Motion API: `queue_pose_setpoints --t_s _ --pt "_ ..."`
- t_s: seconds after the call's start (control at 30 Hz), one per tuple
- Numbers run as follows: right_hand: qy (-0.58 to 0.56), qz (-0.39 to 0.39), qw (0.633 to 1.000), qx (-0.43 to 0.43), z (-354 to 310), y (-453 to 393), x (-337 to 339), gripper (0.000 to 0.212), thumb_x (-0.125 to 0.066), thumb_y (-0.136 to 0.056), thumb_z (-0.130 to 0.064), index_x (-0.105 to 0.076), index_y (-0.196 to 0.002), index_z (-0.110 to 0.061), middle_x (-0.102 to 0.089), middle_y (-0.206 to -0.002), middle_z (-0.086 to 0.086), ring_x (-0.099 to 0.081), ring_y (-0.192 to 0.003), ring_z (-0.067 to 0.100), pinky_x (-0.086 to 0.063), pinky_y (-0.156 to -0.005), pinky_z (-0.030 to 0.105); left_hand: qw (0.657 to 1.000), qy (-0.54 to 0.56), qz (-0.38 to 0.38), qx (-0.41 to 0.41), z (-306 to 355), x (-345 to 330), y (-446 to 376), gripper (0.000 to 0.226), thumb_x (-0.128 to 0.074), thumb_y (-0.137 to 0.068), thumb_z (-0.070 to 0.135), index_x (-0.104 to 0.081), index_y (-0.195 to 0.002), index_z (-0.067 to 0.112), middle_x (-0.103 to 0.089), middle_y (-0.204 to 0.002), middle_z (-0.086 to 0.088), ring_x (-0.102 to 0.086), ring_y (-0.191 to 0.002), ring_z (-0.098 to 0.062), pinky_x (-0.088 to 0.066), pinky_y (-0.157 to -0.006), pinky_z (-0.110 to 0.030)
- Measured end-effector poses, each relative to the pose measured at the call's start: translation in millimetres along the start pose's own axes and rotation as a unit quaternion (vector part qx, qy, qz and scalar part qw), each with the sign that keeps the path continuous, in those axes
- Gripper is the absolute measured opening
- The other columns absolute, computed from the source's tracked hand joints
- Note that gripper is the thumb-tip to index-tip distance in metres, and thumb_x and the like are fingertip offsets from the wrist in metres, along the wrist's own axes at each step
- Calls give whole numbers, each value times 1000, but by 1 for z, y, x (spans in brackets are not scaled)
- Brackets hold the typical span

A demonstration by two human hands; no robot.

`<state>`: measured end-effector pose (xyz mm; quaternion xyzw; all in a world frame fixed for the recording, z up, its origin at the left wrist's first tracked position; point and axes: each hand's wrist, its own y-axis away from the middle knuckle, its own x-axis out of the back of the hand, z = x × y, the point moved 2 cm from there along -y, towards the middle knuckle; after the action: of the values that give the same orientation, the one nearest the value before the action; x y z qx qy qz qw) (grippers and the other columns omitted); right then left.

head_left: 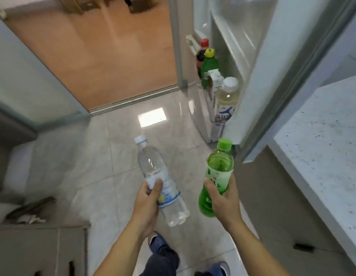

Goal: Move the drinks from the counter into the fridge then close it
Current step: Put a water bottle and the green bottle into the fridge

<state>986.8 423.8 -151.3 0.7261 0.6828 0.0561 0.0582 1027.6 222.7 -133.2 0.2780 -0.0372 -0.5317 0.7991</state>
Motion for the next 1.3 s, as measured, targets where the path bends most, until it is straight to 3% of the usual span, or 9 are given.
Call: queue_pose_setpoints --t_s 0.1,0.2,0.3,0.37,0.47,0.57,0.7,1.0,1.3 --pt "13 -27 999 17 -10 -15 -58 37 -72 -76 -37 -53 -106 -28 -66 -89 -4 -66 -78 11 -55 -67 26 999 26 22 -20 28 41 -20 46 -62 -80 37 -61 -118 12 -74 -109 -11 -73 -96 -26 -60 -76 -35" --pt "25 -46 998 32 -22 -30 -116 37 -71 -73 -48 -51 -103 -39 -64 -87 -12 -65 -78 4 -53 -66 20 998 41 37 -34 54 80 -43 52 -63 -77 44 -60 -121 15 -74 -113 -10 -71 -100 -29 -58 -82 -41" --pt "35 -66 996 39 -30 -48 -173 32 -70 -69 -55 -52 -95 -53 -67 -89 -13 -67 -79 5 -52 -66 21 997 48 50 -45 79 118 -70 54 -64 -77 44 -59 -122 16 -73 -113 -11 -71 -101 -30 -59 -78 -39" --pt "38 -76 996 41 -35 -60 -207 29 -73 -74 -48 -54 -93 -56 -67 -90 -15 -67 -79 2 -52 -66 19 996 40 51 -54 99 138 -87 57 -66 -74 46 -58 -122 16 -73 -113 -10 -72 -101 -29 -60 -76 -36" --pt "39 -82 995 37 -44 -77 -249 31 -75 -81 -36 -55 -93 -56 -68 -90 -17 -67 -80 0 -53 -62 15 997 25 46 -57 128 159 -112 62 -69 -70 51 -58 -122 19 -73 -115 -8 -71 -103 -28 -59 -82 -39" --pt "30 -83 996 20 -50 -101 -280 31 -73 -69 -55 -56 -94 -48 -68 -90 -13 -68 -80 2 -53 -61 14 997 5 42 -62 150 170 -144 59 -68 -73 52 -58 -122 22 -72 -115 -6 -71 -104 -26 -58 -85 -40" --pt "28 -82 996 16 -51 -148 -310 36 -73 -67 -56 -58 -95 -41 -69 -89 -8 -69 -79 7 -55 -63 19 997 -2 39 -60 173 169 -198 51 -65 -76 48 -58 -119 22 -72 -113 -6 -71 -102 -24 -58 -83 -38" --pt "15 -73 997 1 -65 -307 -360 30 -75 -68 -55 -59 -90 -42 -66 -86 -9 -68 -77 7 -53 -58 16 996 -46 33 -67 250 136 -347 47 -64 -77 48 -57 -118 26 -73 -105 3 -72 -95 -16 -58 -69 -23" --pt "4 11 1000 3 -97 -456 -365 34 -77 -68 -52 -59 -91 -35 -67 -83 -3 -68 -71 11 -55 -60 22 995 -68 -37 -60 321 64 -484 57 -63 -80 40 -53 -128 12 -69 -115 -11 -71 -97 -20 -58 -74 -27"
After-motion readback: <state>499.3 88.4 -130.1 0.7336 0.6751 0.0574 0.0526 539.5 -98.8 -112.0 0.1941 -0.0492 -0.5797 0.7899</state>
